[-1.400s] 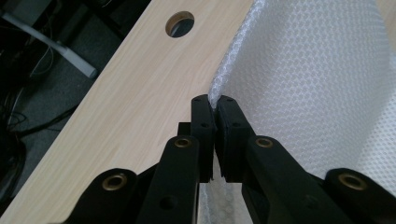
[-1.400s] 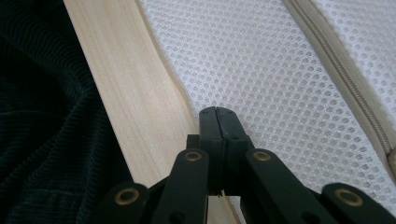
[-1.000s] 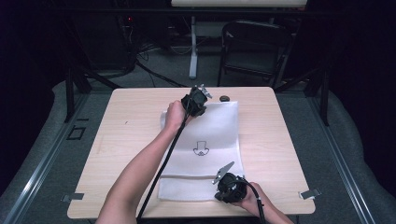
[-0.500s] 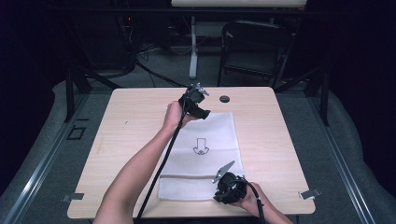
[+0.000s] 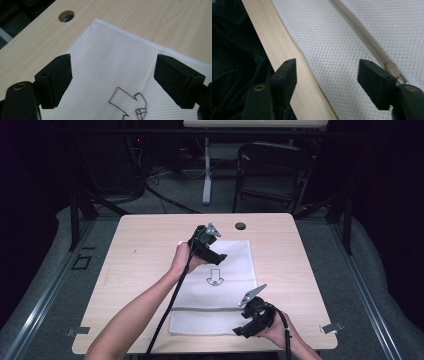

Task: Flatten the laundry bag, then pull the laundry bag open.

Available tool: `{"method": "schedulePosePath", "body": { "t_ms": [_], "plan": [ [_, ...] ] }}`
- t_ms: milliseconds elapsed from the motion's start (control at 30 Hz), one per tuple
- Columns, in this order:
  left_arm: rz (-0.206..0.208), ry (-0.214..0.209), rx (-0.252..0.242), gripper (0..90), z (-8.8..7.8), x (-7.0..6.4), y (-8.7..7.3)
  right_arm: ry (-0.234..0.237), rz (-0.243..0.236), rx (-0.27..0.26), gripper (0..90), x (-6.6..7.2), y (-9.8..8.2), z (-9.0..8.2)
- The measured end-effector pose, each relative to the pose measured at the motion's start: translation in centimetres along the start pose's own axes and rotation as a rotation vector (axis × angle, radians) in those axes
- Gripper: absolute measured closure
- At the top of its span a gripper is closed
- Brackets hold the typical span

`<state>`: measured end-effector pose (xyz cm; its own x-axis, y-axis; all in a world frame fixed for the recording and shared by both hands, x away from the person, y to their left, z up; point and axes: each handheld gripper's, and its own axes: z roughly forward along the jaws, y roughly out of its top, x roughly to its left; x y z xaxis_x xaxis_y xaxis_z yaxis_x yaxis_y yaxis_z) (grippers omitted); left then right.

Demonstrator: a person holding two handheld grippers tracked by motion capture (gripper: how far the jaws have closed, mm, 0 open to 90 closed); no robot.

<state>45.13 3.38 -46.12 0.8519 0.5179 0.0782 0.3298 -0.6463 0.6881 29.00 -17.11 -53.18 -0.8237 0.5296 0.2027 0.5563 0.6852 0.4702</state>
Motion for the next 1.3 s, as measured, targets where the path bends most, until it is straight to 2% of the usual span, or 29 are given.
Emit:
{"method": "schedulePosePath", "body": {
  "t_ms": [133,200,267,333,400,500,533,567,600,733,967,1133,1300],
  "plan": [
    [0.012,-0.026,-0.010,14.7,-0.9,-1.5,-1.1,-0.018,0.033,-0.028,14.5,-0.5,-0.1,-0.8],
    [0.016,-0.035,-0.014,14.7,-1.5,-2.3,-1.7,-0.021,0.043,-0.044,13.7,-0.8,-0.2,-1.2],
    [0.002,-0.052,-0.026,14.6,-2.0,-2.9,-2.5,-0.026,0.053,-0.048,8.9,-1.0,-0.3,-1.5],
    [-0.009,-0.058,-0.034,13.3,-2.4,-3.4,-3.3,-0.049,0.055,-0.052,8.6,-1.2,-0.4,-1.8],
    [-0.020,-0.070,-0.023,12.9,-2.7,-3.8,-4.0,-0.054,0.055,-0.055,6.2,-1.4,-0.5,-2.0],
    [-0.019,-0.079,0.008,11.6,-2.9,-4.3,-5.1,-0.088,0.042,-0.061,4.8,-1.7,-0.7,-2.3],
    [-0.009,-0.086,0.028,10.7,-3.0,-4.3,-5.5,-0.079,0.056,-0.075,4.1,-1.8,-0.8,-2.5],
    [-0.012,-0.089,0.034,10.4,-2.9,-4.4,-5.8,-0.081,0.047,-0.059,3.6,-2.0,-0.8,-2.7],
    [-0.018,-0.091,0.038,9.6,-3.0,-4.6,-6.1,-0.089,0.059,-0.064,3.6,-2.1,-0.8,-2.8],
    [0.000,-0.094,0.065,8.2,-3.1,-5.2,-7.1,-0.113,0.071,-0.074,3.8,-2.6,-1.1,-3.4],
    [-0.014,-0.102,0.053,8.0,-3.3,-5.2,-7.5,-0.128,0.089,-0.083,5.5,-3.0,-1.4,-3.7],
    [-0.021,-0.104,0.060,7.4,-2.9,-5.5,-8.0,-0.156,0.069,-0.087,12.9,-3.0,-1.6,-3.9],
    [-0.028,-0.122,0.040,7.4,-2.6,-6.0,-8.0,-0.176,0.083,-0.107,16.0,-3.2,-1.7,-4.3]
  ]
}}
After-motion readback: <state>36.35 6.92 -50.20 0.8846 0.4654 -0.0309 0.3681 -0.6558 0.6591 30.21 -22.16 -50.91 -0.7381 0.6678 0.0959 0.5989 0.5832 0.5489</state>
